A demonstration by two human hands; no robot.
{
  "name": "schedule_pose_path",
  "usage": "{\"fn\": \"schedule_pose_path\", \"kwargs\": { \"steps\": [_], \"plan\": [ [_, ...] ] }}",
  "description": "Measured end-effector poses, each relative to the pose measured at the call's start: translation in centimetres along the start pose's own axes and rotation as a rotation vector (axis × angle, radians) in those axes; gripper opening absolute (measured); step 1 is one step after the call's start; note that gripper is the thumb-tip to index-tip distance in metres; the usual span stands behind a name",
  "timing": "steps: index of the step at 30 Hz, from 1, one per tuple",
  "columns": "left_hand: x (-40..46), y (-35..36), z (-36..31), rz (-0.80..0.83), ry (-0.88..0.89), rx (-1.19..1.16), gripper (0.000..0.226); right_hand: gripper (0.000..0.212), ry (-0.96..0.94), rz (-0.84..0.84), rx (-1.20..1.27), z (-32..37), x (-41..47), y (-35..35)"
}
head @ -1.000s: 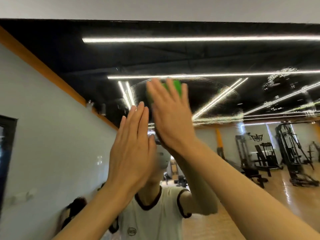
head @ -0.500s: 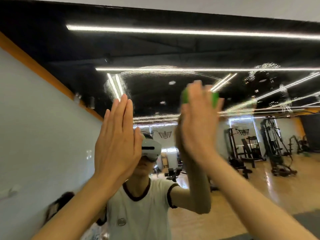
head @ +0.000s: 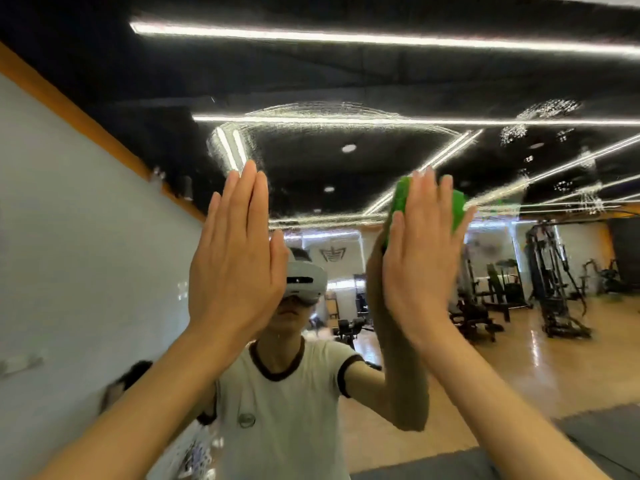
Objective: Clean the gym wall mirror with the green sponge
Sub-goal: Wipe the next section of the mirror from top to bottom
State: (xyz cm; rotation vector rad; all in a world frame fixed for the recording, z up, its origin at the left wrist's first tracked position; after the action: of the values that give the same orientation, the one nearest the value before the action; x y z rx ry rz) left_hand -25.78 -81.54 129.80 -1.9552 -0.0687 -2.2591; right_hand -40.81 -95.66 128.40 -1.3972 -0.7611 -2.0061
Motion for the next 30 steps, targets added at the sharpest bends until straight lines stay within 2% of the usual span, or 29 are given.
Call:
{"fn": "schedule_pose_path", "kwargs": {
  "steps": [3, 5, 7, 10, 12, 13, 14, 17, 18, 20, 22, 26, 28, 29, 30],
  "plan": [
    [0.0, 0.1, -0.1, 0.003, 0.009, 0.02, 0.064, 0.056, -0.497, 0.035, 0.037, 8.9, -4.0, 0.4],
    [0.0, 0.1, -0.1, 0.005, 0.01, 0.017, 0.064, 0.058, -0.605, 0.035, 0.014, 7.5, -3.4, 0.2],
    [0.0, 0.0, 0.0, 0.006, 0.007, 0.01, 0.064, 0.055, -0.461, 0.075, 0.021, 1.9, -1.3, 0.2],
    [0.0, -0.1, 0.0, 0.002, 0.001, 0.01, 0.064, 0.053, -0.051, 0.089, 0.019, -8.1, 0.8, -0.3],
    [0.0, 0.0, -0.1, 0.001, 0.001, 0.012, 0.064, 0.054, 0.106, 0.053, 0.006, -8.0, 0.3, -0.6],
    [0.0, 0.1, -0.1, 0.001, 0.003, 0.014, 0.064, 0.054, 0.094, 0.039, 0.012, -5.6, -0.3, -0.6],
    [0.0, 0.1, -0.1, 0.001, 0.007, 0.017, 0.063, 0.056, 0.01, 0.037, 0.023, -2.0, -1.2, -0.7],
    [0.0, 0.1, -0.1, -0.001, 0.023, 0.028, 0.062, 0.061, -0.489, 0.072, 0.025, 8.8, -6.1, -0.3],
    [0.0, 0.0, -0.1, 0.0, 0.029, 0.026, 0.062, 0.059, -0.618, 0.075, 0.001, 9.6, -7.1, -0.1],
    [0.0, 0.0, -0.1, 0.006, 0.029, 0.019, 0.062, 0.055, -0.708, 0.082, -0.03, 7.0, -6.8, 0.0],
    [0.0, 0.0, 0.1, 0.011, 0.016, 0.006, 0.063, 0.053, -0.591, 0.132, -0.014, 1.6, -5.5, 0.0],
    [0.0, 0.1, 0.1, 0.01, -0.001, -0.004, 0.063, 0.055, -0.029, 0.117, -0.037, -10.4, -4.0, -0.5],
    [-0.1, 0.0, 0.1, 0.008, -0.006, -0.01, 0.063, 0.057, 0.171, 0.075, -0.023, -9.6, -4.3, -0.8],
    [0.0, 0.0, 0.0, 0.01, -0.006, -0.016, 0.063, 0.058, 0.16, 0.06, -0.016, -7.1, -4.4, -1.0],
    [-0.1, 0.0, -0.1, 0.011, -0.008, -0.023, 0.063, 0.058, 0.046, 0.053, -0.018, -3.6, -4.7, -1.1]
  ]
}}
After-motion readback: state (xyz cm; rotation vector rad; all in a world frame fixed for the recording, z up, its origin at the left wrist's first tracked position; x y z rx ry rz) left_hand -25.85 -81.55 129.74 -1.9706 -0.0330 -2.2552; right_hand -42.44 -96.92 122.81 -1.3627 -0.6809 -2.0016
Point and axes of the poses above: each hand's wrist, its own x-axis towards the middle knuckle, its own y-axis out of the palm, z = x × y, the point moved 10 cm from there along x, towards the middle knuckle, and after that the axes turned 13 degrees about -x, right-handed, at the moved point
